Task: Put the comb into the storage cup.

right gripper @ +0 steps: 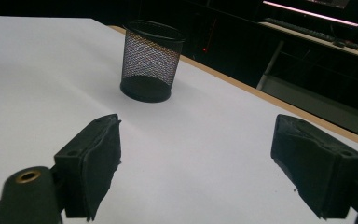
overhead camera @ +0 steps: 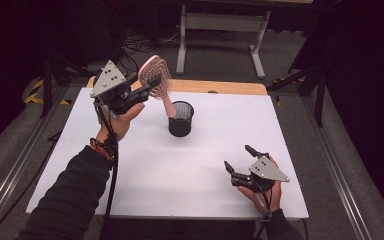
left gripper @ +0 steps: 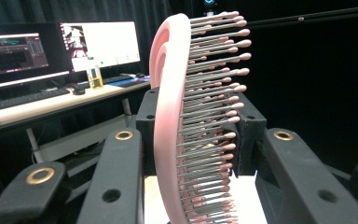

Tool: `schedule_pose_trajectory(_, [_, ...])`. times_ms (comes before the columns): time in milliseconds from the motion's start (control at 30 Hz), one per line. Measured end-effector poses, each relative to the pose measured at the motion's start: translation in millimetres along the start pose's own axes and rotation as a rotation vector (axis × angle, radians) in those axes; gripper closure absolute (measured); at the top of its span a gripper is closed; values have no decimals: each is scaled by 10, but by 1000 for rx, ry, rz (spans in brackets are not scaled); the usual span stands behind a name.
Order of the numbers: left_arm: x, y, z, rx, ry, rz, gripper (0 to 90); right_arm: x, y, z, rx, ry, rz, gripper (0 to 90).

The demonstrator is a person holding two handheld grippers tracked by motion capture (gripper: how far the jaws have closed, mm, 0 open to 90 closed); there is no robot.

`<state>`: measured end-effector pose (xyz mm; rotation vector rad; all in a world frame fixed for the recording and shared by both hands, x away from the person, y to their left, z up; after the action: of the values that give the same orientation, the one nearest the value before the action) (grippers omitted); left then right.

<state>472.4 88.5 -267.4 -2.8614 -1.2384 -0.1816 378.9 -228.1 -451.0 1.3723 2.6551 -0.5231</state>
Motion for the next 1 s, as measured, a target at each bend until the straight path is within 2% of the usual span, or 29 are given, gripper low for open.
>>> schedule_pose_trajectory(233, [-9, 173, -64, 4, 14, 2, 641, -22, -24, -15, -14, -1, 6, 167])
schedule_pose_trajectory(500, [-31, 335, -16, 30, 20, 18, 640, -21, -24, -18, -12, -8, 1, 165])
schedule_pose_trajectory(1000, [17, 642, 287, 105, -15, 4, 640, -17, -15, -16, -9, -11, -5, 165])
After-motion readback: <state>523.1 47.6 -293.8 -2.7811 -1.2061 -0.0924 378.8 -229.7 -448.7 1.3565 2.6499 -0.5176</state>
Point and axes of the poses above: each handheld gripper's, and its own axes: y roughly forward along the jaws, z roughly out of its underside, x roughly to its left, the point moved 6 cm from there along y, roughly forward along the jaws, and after that the axes turned 4 degrees about -z, right-handed, at the moved point
